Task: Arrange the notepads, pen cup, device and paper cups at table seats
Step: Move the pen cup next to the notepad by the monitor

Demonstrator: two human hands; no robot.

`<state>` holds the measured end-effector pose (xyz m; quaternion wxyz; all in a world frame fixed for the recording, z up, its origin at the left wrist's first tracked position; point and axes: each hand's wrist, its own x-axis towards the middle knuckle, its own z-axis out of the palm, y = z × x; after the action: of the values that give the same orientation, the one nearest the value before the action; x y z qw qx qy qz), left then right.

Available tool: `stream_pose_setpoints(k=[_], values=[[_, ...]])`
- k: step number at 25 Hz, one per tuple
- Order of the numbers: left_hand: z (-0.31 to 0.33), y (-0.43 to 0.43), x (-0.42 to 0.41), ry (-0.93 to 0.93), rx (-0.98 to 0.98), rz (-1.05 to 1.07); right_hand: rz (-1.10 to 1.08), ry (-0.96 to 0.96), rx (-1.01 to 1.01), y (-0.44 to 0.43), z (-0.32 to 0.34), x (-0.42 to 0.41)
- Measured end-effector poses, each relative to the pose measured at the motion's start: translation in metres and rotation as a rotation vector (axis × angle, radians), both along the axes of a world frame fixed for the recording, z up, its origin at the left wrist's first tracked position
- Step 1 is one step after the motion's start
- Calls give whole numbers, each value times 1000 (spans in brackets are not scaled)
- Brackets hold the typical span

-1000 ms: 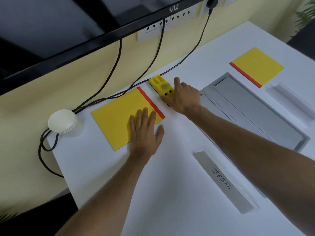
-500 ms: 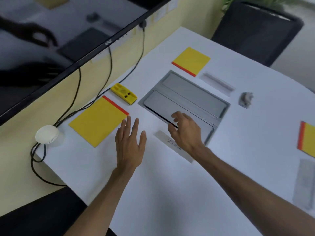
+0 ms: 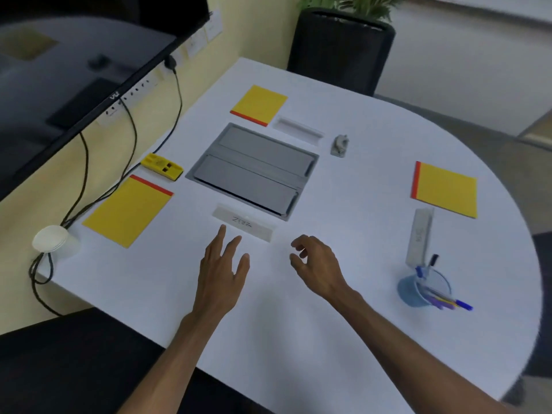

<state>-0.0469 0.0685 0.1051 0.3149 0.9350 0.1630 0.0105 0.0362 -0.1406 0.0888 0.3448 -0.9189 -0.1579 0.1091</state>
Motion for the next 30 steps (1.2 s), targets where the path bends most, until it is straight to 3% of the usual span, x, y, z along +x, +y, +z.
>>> stream_pose_setpoints(k=[9, 16, 23, 30], values=[[19, -77, -63, 56, 37, -381, -205, -27, 27, -106, 9, -110], [25, -141, -106, 50, 43, -514, -397, 33, 22, -162, 6, -189], [26, -185, -84, 44, 84, -582, -566, 85, 27, -219, 3, -189], [5, -250, -27, 210, 103, -603, -681, 223, 30, -274, -30, -129]])
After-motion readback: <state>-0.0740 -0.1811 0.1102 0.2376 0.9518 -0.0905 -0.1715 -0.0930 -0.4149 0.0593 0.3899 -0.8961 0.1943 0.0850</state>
